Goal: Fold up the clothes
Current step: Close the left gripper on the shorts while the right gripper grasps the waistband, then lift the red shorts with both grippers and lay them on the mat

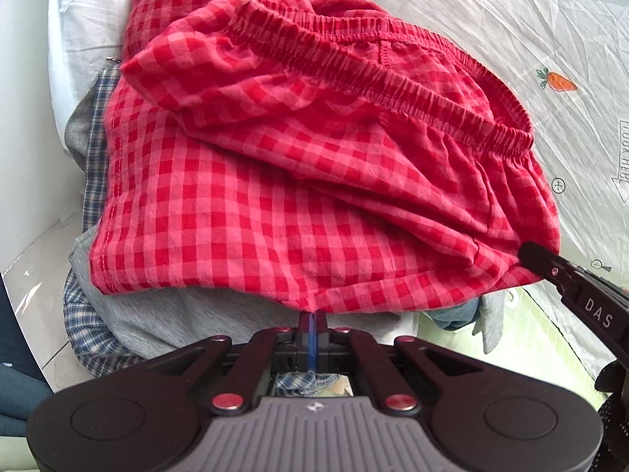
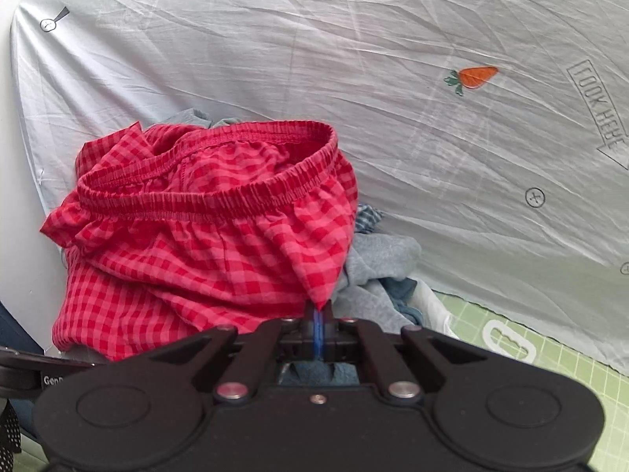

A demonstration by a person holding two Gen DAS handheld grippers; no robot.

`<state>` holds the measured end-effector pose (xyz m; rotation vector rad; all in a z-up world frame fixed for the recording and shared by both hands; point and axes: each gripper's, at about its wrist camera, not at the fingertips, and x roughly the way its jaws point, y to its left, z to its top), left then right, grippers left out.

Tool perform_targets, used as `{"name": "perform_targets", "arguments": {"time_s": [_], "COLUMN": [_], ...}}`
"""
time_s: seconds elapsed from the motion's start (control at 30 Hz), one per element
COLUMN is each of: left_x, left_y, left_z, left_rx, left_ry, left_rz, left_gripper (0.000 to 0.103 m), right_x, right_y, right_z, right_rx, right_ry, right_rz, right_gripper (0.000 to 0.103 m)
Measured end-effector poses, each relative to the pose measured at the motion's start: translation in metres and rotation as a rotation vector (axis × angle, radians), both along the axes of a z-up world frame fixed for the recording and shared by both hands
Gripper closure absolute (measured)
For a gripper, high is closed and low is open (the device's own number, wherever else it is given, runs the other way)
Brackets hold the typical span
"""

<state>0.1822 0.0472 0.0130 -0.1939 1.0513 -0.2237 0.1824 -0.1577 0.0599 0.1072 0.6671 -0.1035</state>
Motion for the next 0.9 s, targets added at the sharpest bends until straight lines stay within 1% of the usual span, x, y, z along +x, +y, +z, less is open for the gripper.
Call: {"name": "perform_targets", "arguments": {"time_s": [0.1,0.23,0.4,0.5,0.63,0.73,0.8,0.9], "left_x": [-0.016,-0.043,-0.091,-0.127,-0.200,-0.250,-0.301,-0.347], "left_y": [-0.012,-0.044,-0.085,-0.120,-0.174,-0.231,-0.260,-0.302], "left_z": [-0.002,-0.010,-0.019,-0.030,-0.060,-0.088,-0.105,-0.121], "left_rx": [0.008,0.026,0.056,0.074,0.078,0.076,0.092,0.106], "left_ry": [0.001,0.003,0.007,0.027,0.092,0.153,0.193,0.224], "left_rz": [-0.033,-0.072,-0.113,-0.140,-0.206,-0.307,-0.365,-0.444], "left_gripper": [0.103,0.103,0.103,0.103,0.103,0.103,0.102,0.097], "right_x": [-0.022,-0.058,-0.115,-0.160,-0.234,-0.294,-0.344,-0.410], "right_y": [-0.009,-0.029,-0.064,-0.090,-0.136,-0.175,-0.206,-0.239], "right_z": [-0.002,-0.009,-0.024,-0.035,-0.060,-0.085,-0.106,-0.139], "right_rx": [0.002,0.043,0.090,0.084,0.018,-0.043,-0.078,-0.115], "right_ry": [-0.005,-0.021,-0.014,0.009,0.078,0.149,0.210,0.295], "right_rz": [-0.027,-0.062,-0.110,-0.130,-0.169,-0.226,-0.296,-0.418], "right_gripper": [0.103,0.103,0.103,0.103,0.103,0.103,0.103,0.103]}}
